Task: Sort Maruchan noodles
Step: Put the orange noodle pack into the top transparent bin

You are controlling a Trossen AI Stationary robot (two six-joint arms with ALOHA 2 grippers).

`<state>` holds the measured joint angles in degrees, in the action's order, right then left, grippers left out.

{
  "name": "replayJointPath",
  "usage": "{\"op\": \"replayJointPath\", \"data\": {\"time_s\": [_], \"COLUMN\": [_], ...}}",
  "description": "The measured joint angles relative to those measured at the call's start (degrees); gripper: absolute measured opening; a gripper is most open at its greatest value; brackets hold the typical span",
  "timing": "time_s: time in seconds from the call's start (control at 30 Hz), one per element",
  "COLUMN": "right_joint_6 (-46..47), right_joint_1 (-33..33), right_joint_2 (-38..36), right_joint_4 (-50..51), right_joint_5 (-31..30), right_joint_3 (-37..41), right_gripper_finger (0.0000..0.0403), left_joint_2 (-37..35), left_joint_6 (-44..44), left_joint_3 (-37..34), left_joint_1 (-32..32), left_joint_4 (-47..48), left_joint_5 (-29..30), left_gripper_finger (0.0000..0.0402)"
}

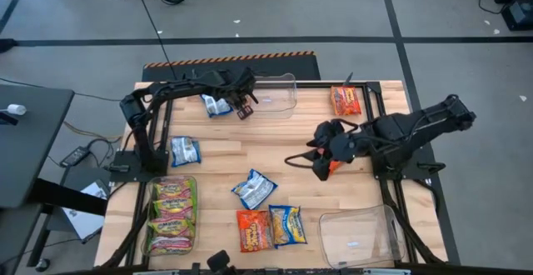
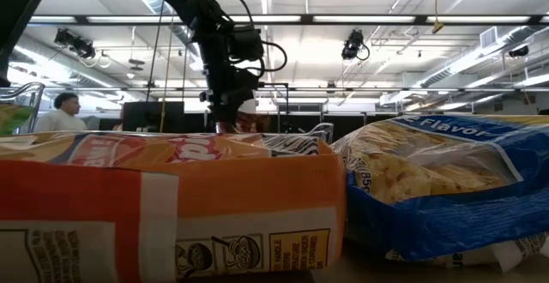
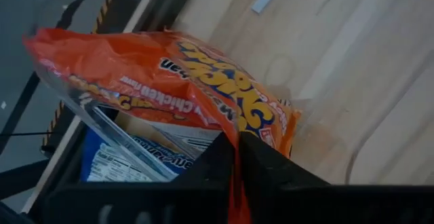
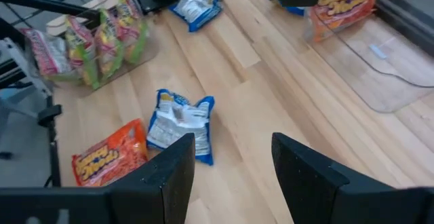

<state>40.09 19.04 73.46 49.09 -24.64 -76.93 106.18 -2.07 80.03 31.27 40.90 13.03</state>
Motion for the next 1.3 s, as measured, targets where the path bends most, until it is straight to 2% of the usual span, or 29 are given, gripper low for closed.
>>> {"op": "replayJointPath", "data": {"time_s": [0.17, 0.3, 0.43, 0.53, 0.63, 0.8, 0.97, 1.1, 1.2, 1.3], "right_joint_6": [-2.89, -6.42, -8.79, -9.99, -11.42, -8.03, -6.18, -2.74, -0.82, 0.25], "right_joint_1": [-1.93, -2.09, -1.75, -0.66, 0.12, 3.96, 10.88, 15.82, 18.55, 20.55], "right_joint_2": [-1.32, -2.71, -3.99, -4.25, -3.74, -1.53, 1.76, 5.08, 7.74, 10.21], "right_joint_4": [-0.24, -0.14, 0.61, 0.88, 0.51, 0.19, -0.65, -2.26, -4.69, -6.27], "right_joint_5": [2.65, 2.83, 2.82, 0.63, 0.32, 1.27, 0.84, -0.82, -1.3, -1.27], "right_joint_3": [0.0, 0.0, 0.0, -0.02, -0.04, -0.04, -0.04, -0.04, 0.0, -0.02], "right_gripper_finger": [0.0201, 0.0201, 0.0201, 0.0201, 0.0201, 0.0199, 0.0193, 0.0193, 0.0193, 0.0193], "left_joint_2": [-0.88, -4.58, -11.39, -16.92, -20.26, -20.67, -19.0, -15.95, -11.85, -6.56], "left_joint_6": [1.69, 4.44, 11.0, 18.21, 26.71, 47.81, 71.39, 90.54, 98.79, 102.61], "left_joint_3": [0.0, 2.67, 4.96, 5.01, 5.03, 4.16, -2.23, -6.09, -6.54, -4.71], "left_joint_1": [0.02, -0.42, -3.66, -10.66, -20.36, -38.59, -55.13, -65.65, -70.5, -72.95], "left_joint_4": [1.33, 7.45, 15.88, 17.74, 17.62, 15.0, 5.62, -0.51, -6.23, -11.86], "left_joint_5": [-2.72, -3.73, -11.18, -14.85, -16.06, -11.23, -8.35, -3.25, -1.72, -1.59], "left_gripper_finger": [0.0107, 0.0163, 0.019, 0.0192, 0.0188, 0.0191, 0.0225, 0.0257, 0.0266, 0.0262]}}
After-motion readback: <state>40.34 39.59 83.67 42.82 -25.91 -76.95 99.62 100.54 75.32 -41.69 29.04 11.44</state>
